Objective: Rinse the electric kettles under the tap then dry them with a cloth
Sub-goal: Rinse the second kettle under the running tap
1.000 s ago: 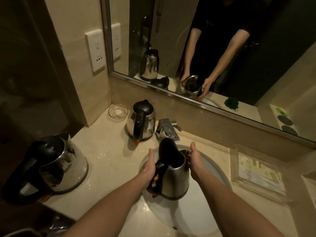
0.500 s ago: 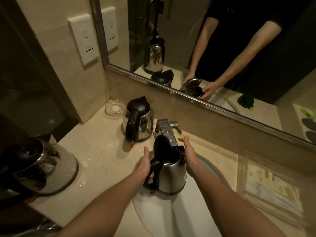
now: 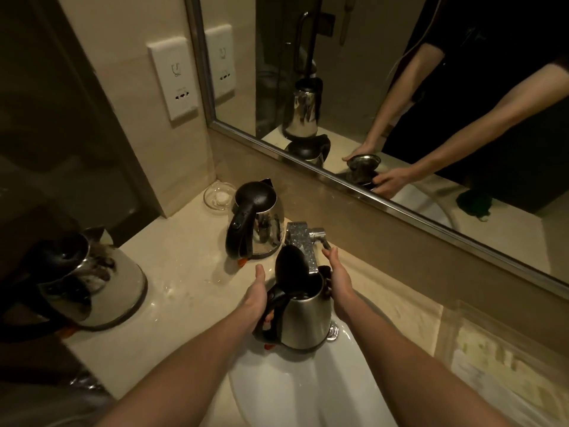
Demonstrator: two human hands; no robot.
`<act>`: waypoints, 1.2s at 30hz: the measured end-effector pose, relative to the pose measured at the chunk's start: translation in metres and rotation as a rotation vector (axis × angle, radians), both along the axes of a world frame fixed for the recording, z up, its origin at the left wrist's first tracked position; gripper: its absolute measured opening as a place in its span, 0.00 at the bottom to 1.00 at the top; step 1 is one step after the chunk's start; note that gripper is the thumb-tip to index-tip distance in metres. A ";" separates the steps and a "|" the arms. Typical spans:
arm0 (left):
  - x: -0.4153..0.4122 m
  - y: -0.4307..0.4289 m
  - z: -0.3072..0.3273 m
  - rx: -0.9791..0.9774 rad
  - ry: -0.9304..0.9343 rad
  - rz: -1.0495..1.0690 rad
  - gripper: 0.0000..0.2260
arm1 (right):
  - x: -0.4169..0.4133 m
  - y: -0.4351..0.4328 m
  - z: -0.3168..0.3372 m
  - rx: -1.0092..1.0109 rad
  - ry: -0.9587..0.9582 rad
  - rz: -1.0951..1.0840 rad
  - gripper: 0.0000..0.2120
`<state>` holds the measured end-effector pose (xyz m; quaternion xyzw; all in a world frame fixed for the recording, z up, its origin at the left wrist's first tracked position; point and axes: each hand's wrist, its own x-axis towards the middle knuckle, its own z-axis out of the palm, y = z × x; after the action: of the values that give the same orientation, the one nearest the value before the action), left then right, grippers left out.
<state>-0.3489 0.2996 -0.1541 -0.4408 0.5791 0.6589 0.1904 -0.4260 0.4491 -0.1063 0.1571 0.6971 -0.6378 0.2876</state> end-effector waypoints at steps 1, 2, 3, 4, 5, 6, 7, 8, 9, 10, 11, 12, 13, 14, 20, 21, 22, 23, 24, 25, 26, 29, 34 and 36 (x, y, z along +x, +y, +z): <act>0.000 0.000 0.002 -0.001 0.003 0.003 0.38 | -0.001 0.000 0.000 0.000 0.001 -0.006 0.26; 0.000 0.000 0.004 -0.002 0.006 0.006 0.38 | -0.002 0.000 -0.002 -0.001 0.001 -0.014 0.26; -0.001 0.000 0.005 -0.005 0.006 0.010 0.38 | -0.003 0.000 -0.004 -0.007 -0.002 -0.019 0.26; -0.001 0.000 0.006 -0.012 0.004 0.014 0.38 | -0.003 0.000 -0.005 -0.014 -0.008 -0.023 0.26; -0.002 0.000 0.007 -0.017 0.004 0.013 0.38 | -0.004 0.000 -0.006 -0.023 -0.014 -0.027 0.27; -0.002 0.000 0.007 -0.021 0.008 0.008 0.38 | -0.005 0.001 -0.007 -0.032 -0.015 -0.032 0.27; -0.002 0.001 0.007 -0.024 0.016 0.003 0.39 | -0.006 0.001 -0.008 -0.041 -0.012 -0.039 0.27; -0.002 0.001 0.008 -0.026 0.022 -0.001 0.39 | -0.008 0.002 -0.009 -0.050 -0.009 -0.044 0.26; -0.001 0.002 0.008 -0.026 0.024 -0.001 0.39 | -0.009 0.002 -0.010 -0.055 -0.008 -0.046 0.26; 0.000 0.002 0.010 -0.025 0.026 -0.001 0.39 | -0.010 0.002 -0.011 -0.059 -0.009 -0.045 0.27; 0.000 0.002 0.011 -0.025 0.030 -0.003 0.39 | -0.010 0.002 -0.011 -0.062 -0.011 -0.044 0.27; 0.000 0.002 0.011 -0.027 0.033 -0.009 0.39 | -0.010 0.002 -0.012 -0.060 -0.014 -0.046 0.27; 0.000 0.002 0.012 -0.029 0.034 -0.016 0.39 | -0.011 0.002 -0.013 -0.060 -0.013 -0.048 0.27; 0.000 0.003 0.013 -0.033 0.032 -0.023 0.39 | -0.012 0.002 -0.014 -0.061 -0.012 -0.049 0.27; -0.001 0.004 0.014 -0.036 0.036 -0.029 0.41 | -0.013 0.004 -0.014 -0.049 0.000 -0.030 0.29; -0.001 0.005 0.014 -0.036 0.037 -0.035 0.42 | -0.013 0.005 -0.014 -0.047 0.001 -0.026 0.29; 0.000 0.006 0.014 -0.037 0.042 -0.038 0.41 | -0.012 0.006 -0.014 -0.045 0.002 -0.024 0.29; 0.000 0.008 0.015 -0.041 0.046 -0.039 0.41 | -0.012 0.006 -0.014 -0.041 0.005 -0.019 0.28; 0.001 0.009 0.015 -0.046 0.048 -0.034 0.39 | -0.012 0.006 -0.015 -0.036 0.006 -0.012 0.28; 0.001 0.010 0.015 -0.050 0.049 -0.025 0.38 | -0.012 0.007 -0.014 -0.033 0.004 -0.009 0.27; 0.001 0.011 0.015 -0.052 0.050 -0.020 0.37 | -0.012 0.007 -0.014 -0.033 0.000 -0.011 0.27; 0.002 0.012 0.015 -0.058 0.054 -0.021 0.38 | -0.012 0.009 -0.016 -0.035 -0.024 -0.015 0.28; 0.001 0.010 0.016 -0.055 0.055 -0.004 0.39 | -0.016 0.009 -0.015 -0.058 -0.077 -0.046 0.30; 0.000 0.009 0.017 -0.062 0.059 -0.003 0.39 | -0.018 0.008 -0.018 -0.060 -0.076 -0.066 0.30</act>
<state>-0.3492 0.3087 -0.1374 -0.4260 0.6051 0.6532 0.1604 -0.4440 0.4572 -0.1240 0.1951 0.6607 -0.6611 0.2973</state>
